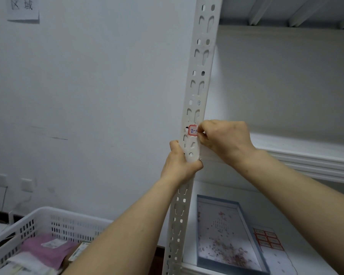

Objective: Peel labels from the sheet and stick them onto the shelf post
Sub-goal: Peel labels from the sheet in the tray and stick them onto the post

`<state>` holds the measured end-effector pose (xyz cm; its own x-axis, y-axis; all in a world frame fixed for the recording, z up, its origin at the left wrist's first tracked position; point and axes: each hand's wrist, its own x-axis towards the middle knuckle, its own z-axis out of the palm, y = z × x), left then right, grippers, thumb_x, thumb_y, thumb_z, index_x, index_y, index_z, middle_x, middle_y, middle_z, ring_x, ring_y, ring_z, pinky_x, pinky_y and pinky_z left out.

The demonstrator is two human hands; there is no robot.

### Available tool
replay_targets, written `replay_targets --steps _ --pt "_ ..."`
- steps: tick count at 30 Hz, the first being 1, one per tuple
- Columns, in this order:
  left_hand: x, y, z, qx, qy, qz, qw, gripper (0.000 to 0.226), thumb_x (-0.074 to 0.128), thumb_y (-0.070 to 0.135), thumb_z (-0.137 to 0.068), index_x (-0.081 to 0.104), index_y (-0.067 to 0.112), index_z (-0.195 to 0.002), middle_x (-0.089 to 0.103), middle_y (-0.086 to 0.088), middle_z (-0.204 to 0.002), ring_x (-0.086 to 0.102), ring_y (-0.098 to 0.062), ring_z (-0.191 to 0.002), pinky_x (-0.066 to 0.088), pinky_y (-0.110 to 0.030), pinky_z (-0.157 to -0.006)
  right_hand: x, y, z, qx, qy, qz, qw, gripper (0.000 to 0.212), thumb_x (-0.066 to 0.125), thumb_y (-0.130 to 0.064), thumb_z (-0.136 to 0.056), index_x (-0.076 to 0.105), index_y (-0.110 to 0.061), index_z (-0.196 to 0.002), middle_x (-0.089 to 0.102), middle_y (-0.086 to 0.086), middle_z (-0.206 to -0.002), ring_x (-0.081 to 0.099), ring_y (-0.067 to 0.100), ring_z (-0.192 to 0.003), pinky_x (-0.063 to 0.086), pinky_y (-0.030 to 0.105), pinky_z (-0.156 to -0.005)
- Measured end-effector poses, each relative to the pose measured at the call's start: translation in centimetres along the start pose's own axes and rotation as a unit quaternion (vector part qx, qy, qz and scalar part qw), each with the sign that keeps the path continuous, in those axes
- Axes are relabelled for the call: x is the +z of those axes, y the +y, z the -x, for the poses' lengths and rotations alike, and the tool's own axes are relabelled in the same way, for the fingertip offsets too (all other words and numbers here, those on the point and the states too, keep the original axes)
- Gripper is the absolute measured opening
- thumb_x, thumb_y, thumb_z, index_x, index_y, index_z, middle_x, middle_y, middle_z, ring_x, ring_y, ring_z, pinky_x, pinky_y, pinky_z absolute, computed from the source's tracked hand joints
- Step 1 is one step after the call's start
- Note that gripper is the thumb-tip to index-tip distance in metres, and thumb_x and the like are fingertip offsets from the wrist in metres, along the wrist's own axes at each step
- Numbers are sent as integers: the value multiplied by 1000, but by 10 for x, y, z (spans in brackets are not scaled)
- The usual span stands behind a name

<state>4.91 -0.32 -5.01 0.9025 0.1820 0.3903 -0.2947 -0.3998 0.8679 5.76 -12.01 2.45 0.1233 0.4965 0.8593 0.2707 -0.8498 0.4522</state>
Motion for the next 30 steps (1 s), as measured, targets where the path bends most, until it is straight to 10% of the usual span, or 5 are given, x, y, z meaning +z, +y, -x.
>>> replay_targets --steps 6,30 --pt "-1 1 1 2 0 -3 1000 50 65 21 -71 30 15 -106 55 -3 -90 60 -29 -82 55 -45 -70 -5 -8 -14 -44 -7 89 995 69 84 -19 -19 26 -16 -56 35 -3 -26 10 22 -38 -5 15 -66" --pt "-2 5 6 -5 4 -9 1000 52 65 21 -70 29 18 -108 57 -2 -91 61 -29 -83 57 -48 -71 -11 -5 -4 -19 -48 -7 999 43 86 -13 -25 51 -8 -50 39 3 -28 21 22 -23 3 9 -66"
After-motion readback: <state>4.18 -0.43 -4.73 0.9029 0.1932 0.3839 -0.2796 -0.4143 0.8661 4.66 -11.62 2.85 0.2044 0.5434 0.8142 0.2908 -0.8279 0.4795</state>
